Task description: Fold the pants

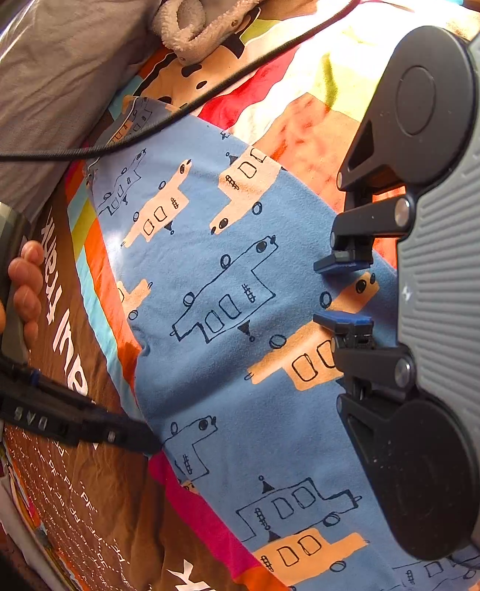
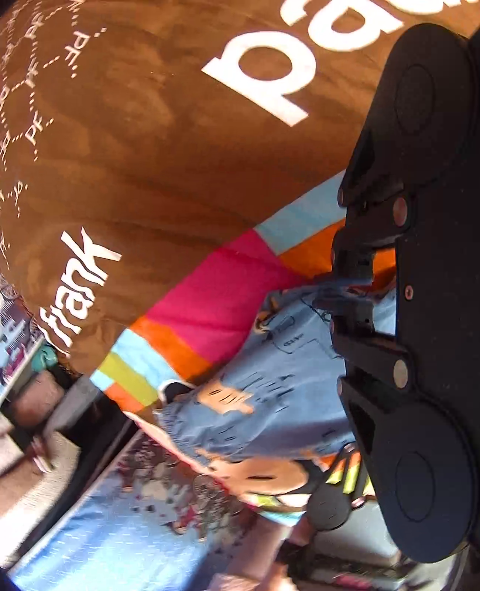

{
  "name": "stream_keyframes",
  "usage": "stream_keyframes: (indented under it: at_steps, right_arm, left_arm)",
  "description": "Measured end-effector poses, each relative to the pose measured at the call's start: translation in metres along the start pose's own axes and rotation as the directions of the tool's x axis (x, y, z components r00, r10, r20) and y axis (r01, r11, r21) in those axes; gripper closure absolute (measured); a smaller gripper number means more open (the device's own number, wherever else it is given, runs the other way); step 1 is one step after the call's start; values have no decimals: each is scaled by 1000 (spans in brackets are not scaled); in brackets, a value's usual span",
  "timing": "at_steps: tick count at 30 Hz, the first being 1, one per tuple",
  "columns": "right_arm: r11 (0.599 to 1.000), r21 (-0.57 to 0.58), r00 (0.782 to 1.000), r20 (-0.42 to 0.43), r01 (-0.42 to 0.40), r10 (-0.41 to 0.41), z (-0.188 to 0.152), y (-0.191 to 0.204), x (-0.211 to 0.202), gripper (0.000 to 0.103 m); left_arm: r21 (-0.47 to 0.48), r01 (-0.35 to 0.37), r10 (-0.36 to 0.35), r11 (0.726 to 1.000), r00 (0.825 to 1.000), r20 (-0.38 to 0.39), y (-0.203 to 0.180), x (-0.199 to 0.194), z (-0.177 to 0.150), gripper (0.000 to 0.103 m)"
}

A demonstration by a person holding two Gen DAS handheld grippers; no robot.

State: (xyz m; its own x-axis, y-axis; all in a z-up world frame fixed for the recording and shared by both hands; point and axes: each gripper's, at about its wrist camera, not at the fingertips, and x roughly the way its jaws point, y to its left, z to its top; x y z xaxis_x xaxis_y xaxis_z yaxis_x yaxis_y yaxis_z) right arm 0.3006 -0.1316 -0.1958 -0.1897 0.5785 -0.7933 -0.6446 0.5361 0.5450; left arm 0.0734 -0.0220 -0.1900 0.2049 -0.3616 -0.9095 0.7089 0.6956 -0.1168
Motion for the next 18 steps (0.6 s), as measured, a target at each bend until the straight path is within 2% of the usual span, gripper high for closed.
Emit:
stream_keyframes:
  at_steps: [4, 7, 10, 11, 12, 16, 18]
  right_arm:
    - [999, -31, 999, 34, -33, 34, 18, 6, 2, 79]
    - [995, -83, 999, -12, -53, 52, 29, 13, 16, 79]
    - [991, -133, 997, -69, -28, 19, 34, 18, 34, 79]
    - [988, -153, 997, -78, -19, 7, 34, 18, 38, 91]
    - [984, -177, 997, -75, -21, 8, 34, 19, 38, 102]
    - [991, -118, 996, 72, 64, -56, 42, 7, 19, 103]
    - [995, -73, 997, 43, 73, -70, 43, 1, 17, 101]
  left_arm:
    - [3, 1, -1, 1000, 1000, 1, 1, 0, 0, 78]
    - [4, 1, -1, 1000, 1000, 0, 1, 0, 0, 78]
    - [4, 0, 0, 1000, 1000, 0, 1, 0, 0, 78]
    - [3, 0, 0, 1000, 1000, 0, 1, 0, 0, 78]
    - [1, 0, 0, 1000, 1000, 0, 1, 0, 1, 78]
    - [-7, -5, 5, 1000, 1000, 6, 1, 0, -1, 78]
    - [-6, -7, 7, 1000, 1000, 3, 0, -1, 0, 77]
